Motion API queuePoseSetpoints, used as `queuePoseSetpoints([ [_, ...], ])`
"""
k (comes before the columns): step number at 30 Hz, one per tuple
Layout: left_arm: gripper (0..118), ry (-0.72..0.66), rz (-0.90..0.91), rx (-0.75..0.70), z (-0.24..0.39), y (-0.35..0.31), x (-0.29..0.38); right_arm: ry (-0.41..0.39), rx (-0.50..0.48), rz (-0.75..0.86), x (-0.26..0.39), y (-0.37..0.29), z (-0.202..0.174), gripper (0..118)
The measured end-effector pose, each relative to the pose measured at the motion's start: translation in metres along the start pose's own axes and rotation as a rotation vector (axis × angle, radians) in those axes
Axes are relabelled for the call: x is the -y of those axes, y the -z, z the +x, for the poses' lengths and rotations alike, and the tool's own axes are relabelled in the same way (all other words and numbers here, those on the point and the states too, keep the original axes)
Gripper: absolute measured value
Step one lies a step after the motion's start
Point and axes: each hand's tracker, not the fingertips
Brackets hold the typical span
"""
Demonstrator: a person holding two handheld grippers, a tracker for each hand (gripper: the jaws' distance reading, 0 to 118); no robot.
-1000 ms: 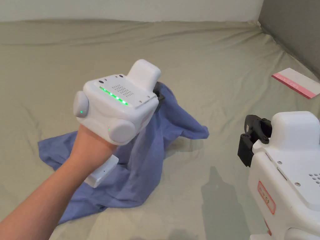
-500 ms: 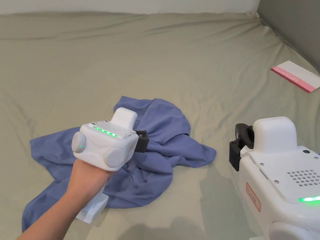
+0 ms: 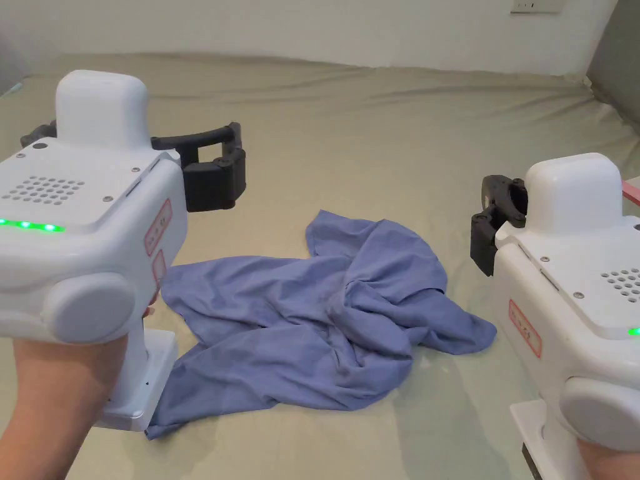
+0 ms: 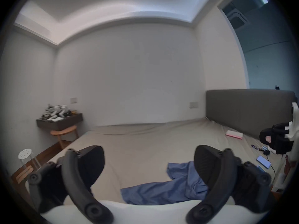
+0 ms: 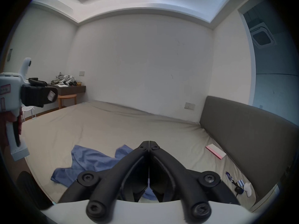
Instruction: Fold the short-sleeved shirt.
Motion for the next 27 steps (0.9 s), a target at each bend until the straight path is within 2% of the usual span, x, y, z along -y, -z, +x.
queuePoseSetpoints([
  [3, 13, 0.025, 0.026, -0.087, -0.007, -0.024, 0.003, -0.01, -0.024, 0.024, -0.007, -0.004, -0.019, 1],
  [4, 0, 0.047, 0.031, -0.115, -0.007, -0.03, 0.006, -0.015, -0.036, 0.032, -0.008, -0.006, -0.025, 1],
  [10, 0, 0.027, 0.0, -0.087, -0.004, -0.048, 0.028, -0.066, -0.065, 0.044, -0.005, -0.011, -0.057, 1],
  [15, 0, 0.156, 0.029, -0.143, 0.012, -0.052, 0.035, -0.052, -0.08, 0.059, -0.005, -0.013, -0.067, 1],
  [20, 0, 0.174, 0.027, -0.142, 0.012, -0.046, 0.036, -0.082, -0.082, 0.064, -0.004, -0.01, -0.069, 1],
  [23, 0, 0.141, -0.016, -0.128, 0.006, -0.037, 0.04, -0.076, -0.086, 0.053, -0.001, -0.006, -0.067, 1],
  [27, 0, 0.024, -0.218, -0.067, -0.01, -0.012, 0.065, -0.072, -0.087, 0.027, 0.008, 0.003, -0.061, 1],
])
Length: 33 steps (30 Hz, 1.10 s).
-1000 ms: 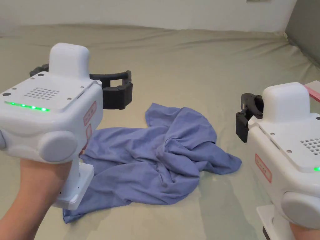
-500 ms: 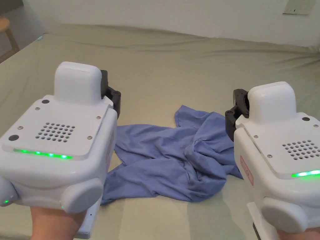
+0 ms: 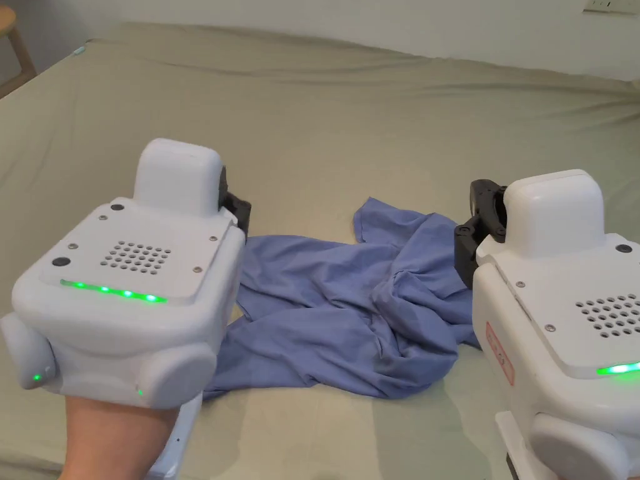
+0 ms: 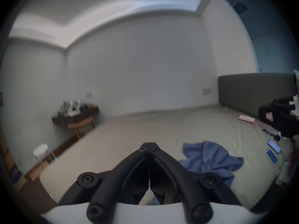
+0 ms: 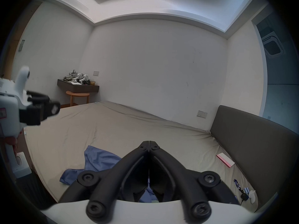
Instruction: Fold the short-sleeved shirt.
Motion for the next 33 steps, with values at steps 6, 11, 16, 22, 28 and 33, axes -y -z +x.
queuePoseSetpoints([
  [6, 0, -0.052, -0.404, 0.067, -0.025, 0.062, 0.093, -0.014, 0.001, -0.071, 0.025, 0.018, 0.012, 1],
  [11, 64, -0.085, -0.589, 0.041, -0.033, 0.088, 0.157, -0.018, 0.019, -0.138, 0.047, 0.028, 0.027, 1],
  [16, 110, -0.104, -0.656, 0.029, -0.031, 0.114, 0.181, -0.004, 0.045, -0.191, 0.064, 0.032, 0.043, 1],
  [22, 75, -0.049, -0.678, 0.026, -0.019, 0.124, 0.196, 0.001, 0.06, -0.262, 0.081, 0.041, 0.062, 1],
  [28, 1, -0.056, -0.618, 0.092, -0.016, 0.107, 0.17, 0.062, 0.051, -0.434, 0.122, 0.086, 0.085, 44],
  [33, 1, -0.072, -0.475, 0.077, -0.035, 0.083, 0.129, 0.009, 0.043, -0.651, 0.18, 0.14, 0.102, 66],
])
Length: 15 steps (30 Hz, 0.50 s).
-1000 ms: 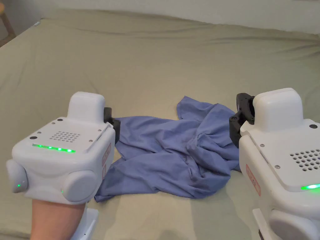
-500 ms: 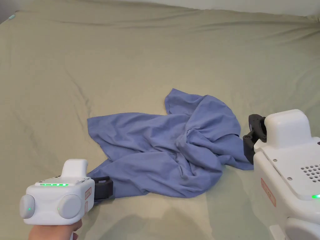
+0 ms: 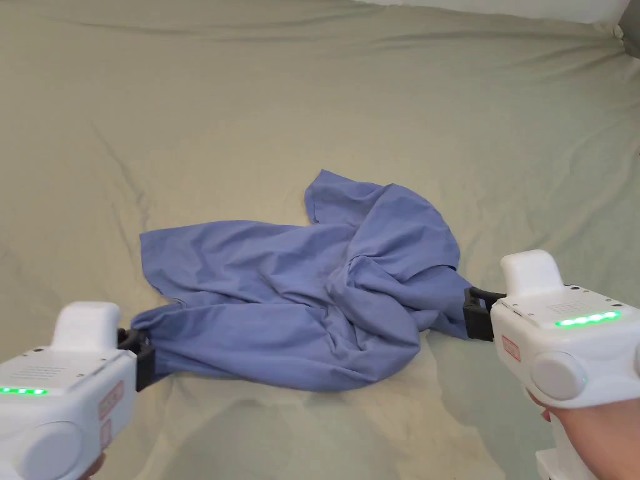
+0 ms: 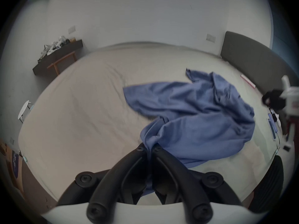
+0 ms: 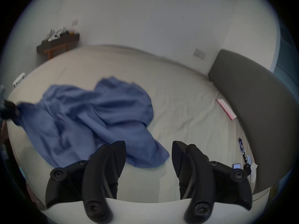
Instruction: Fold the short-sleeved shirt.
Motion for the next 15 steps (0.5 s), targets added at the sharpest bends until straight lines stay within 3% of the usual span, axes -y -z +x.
queuePoseSetpoints([
  [5, 1, 0.02, 0.078, -0.023, -0.007, -0.036, -0.022, 0.074, -0.05, -0.189, 0.012, 0.069, 0.01, 81],
  [10, 1, 0.044, 0.084, -0.034, -0.009, -0.039, -0.021, 0.159, -0.108, -0.194, 0.006, 0.076, 0.016, 75],
  [11, 1, 0.054, 0.081, -0.042, -0.008, -0.037, -0.019, 0.159, -0.149, -0.191, 0.004, 0.073, 0.016, 58],
  [12, 1, 0.056, 0.079, -0.045, -0.008, -0.035, -0.018, 0.16, -0.173, -0.176, 0.003, 0.067, 0.009, 24],
  [13, 1, 0.051, 0.075, -0.047, -0.009, -0.032, -0.017, 0.12, -0.133, -0.174, 0.004, 0.063, 0.003, 6],
  [15, 1, 0.031, 0.076, -0.041, -0.01, -0.031, -0.016, 0.026, -0.121, -0.179, 0.002, 0.055, -0.006, 6],
])
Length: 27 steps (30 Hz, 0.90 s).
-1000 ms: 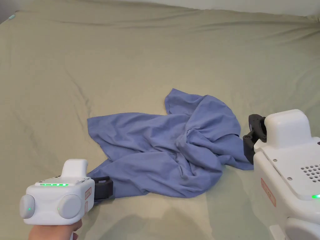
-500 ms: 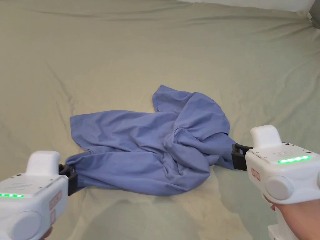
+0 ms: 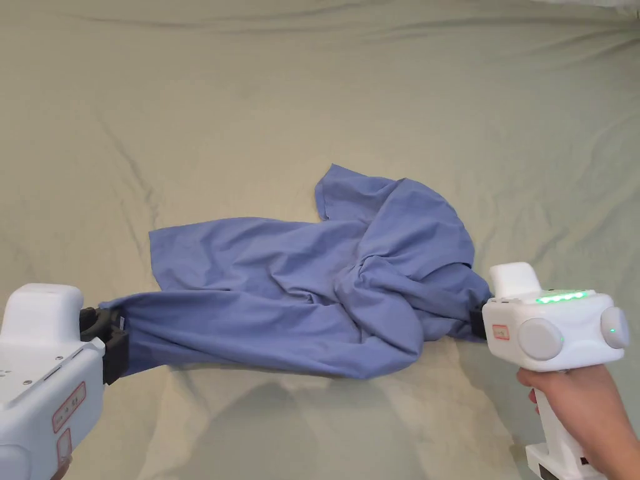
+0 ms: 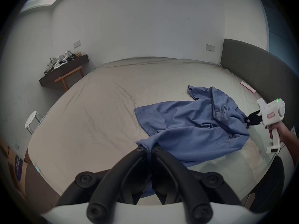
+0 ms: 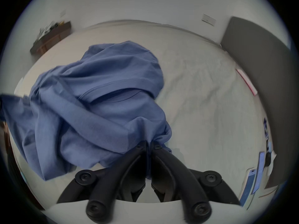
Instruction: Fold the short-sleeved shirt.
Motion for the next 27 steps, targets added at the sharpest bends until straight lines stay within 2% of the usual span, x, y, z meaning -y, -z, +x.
queuePoseSetpoints([
  [3, 1, -0.011, 0.054, 0.0, -0.001, -0.01, -0.009, 0.027, -0.007, 0.059, 0.001, -0.021, 0.009, 6],
  [9, 1, -0.04, 0.223, -0.026, -0.017, -0.046, -0.048, 0.101, -0.005, 0.268, -0.009, -0.115, 0.032, 6],
  [18, 1, -0.071, 0.459, -0.085, -0.043, -0.114, -0.114, 0.202, 0.098, 0.643, -0.023, -0.261, 0.056, 6],
  [22, 1, -0.069, 0.541, -0.118, -0.053, -0.14, -0.14, 0.168, 0.216, 0.814, -0.033, -0.317, 0.051, 6],
  [25, 1, -0.081, 0.588, -0.114, -0.058, -0.157, -0.158, 0.17, 0.197, 0.879, -0.043, -0.346, 0.056, 6],
  [27, 1, -0.069, 0.628, -0.123, -0.058, -0.167, -0.17, 0.155, 0.226, 0.922, -0.051, -0.361, 0.053, 6],
])
